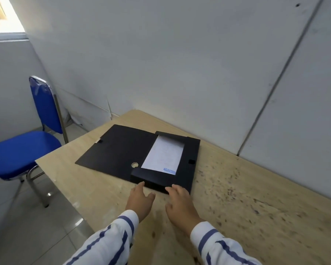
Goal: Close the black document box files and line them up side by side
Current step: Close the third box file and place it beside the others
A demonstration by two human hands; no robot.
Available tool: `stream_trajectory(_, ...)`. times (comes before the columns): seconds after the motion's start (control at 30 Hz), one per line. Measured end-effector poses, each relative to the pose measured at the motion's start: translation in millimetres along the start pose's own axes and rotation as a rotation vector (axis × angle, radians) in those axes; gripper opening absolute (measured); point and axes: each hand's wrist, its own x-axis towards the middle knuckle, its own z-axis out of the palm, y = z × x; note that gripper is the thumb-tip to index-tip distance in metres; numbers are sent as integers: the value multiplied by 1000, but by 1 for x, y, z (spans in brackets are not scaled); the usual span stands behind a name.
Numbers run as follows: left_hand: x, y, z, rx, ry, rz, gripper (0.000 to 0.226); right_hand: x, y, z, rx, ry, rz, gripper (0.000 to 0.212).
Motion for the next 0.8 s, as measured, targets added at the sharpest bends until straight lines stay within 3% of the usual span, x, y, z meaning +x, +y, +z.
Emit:
stream_trajectory(0.43, 126, -25, -64, -237, 103, -207, 57, 103, -11, 37, -218, -52, 43, 54)
stream_trajectory(0.67, 182, -24, -101, -700, 389, -607, 69, 104, -9, 48, -280, -35, 84, 53)
stream_trajectory(0.8, 206, -35, -109, -805, 391, -670, 64, 104, -8, 50, -289, -31, 105, 53)
